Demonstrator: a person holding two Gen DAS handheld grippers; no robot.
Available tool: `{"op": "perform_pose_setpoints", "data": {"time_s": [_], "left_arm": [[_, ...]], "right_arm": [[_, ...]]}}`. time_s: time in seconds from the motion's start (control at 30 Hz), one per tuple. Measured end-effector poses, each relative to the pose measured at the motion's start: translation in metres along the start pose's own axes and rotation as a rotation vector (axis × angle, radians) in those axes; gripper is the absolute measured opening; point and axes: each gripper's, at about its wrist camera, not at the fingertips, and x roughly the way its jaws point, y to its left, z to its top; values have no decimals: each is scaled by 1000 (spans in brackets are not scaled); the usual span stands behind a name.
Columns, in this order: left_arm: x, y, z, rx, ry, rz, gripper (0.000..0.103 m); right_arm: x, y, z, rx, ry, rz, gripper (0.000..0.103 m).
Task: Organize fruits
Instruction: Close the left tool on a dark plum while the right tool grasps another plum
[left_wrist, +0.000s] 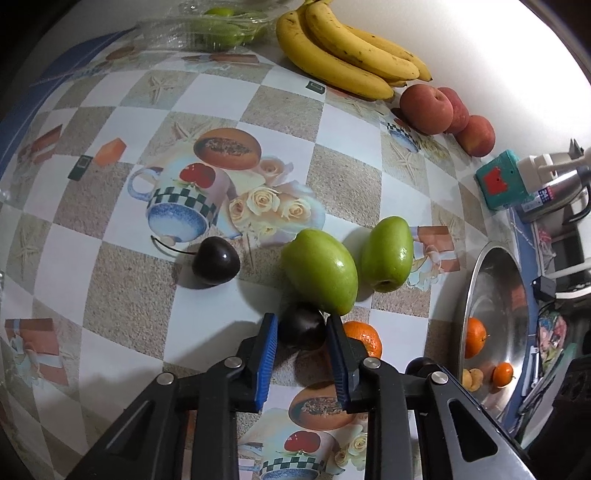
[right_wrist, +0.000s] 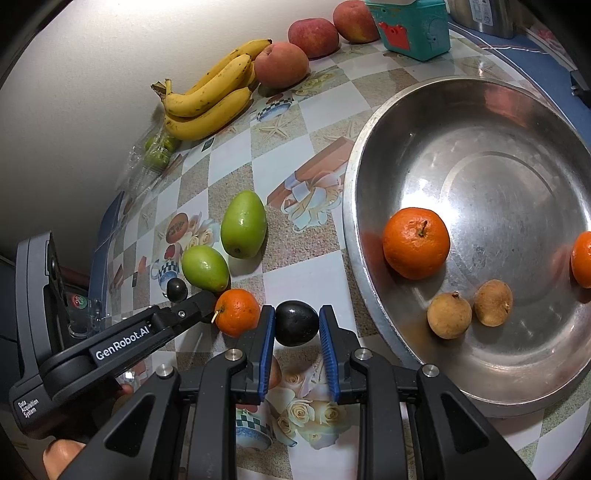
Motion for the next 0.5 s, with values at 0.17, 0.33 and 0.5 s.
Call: {"op": "perform_pose_setpoints", "data": {"time_s": [0.17, 0.33, 0.5], "left_arm": [[-1, 6, 1, -29, 12, -40, 29], [-11, 11, 2, -53, 1, -58, 29], [-23, 12, 6, -61, -25, -76, 29]], "right_arm": [[0, 0, 0, -1, 1, 1, 25], [-2, 0, 0, 3, -5, 7, 25], [-12, 2, 0, -1, -20, 21, 25]]}}
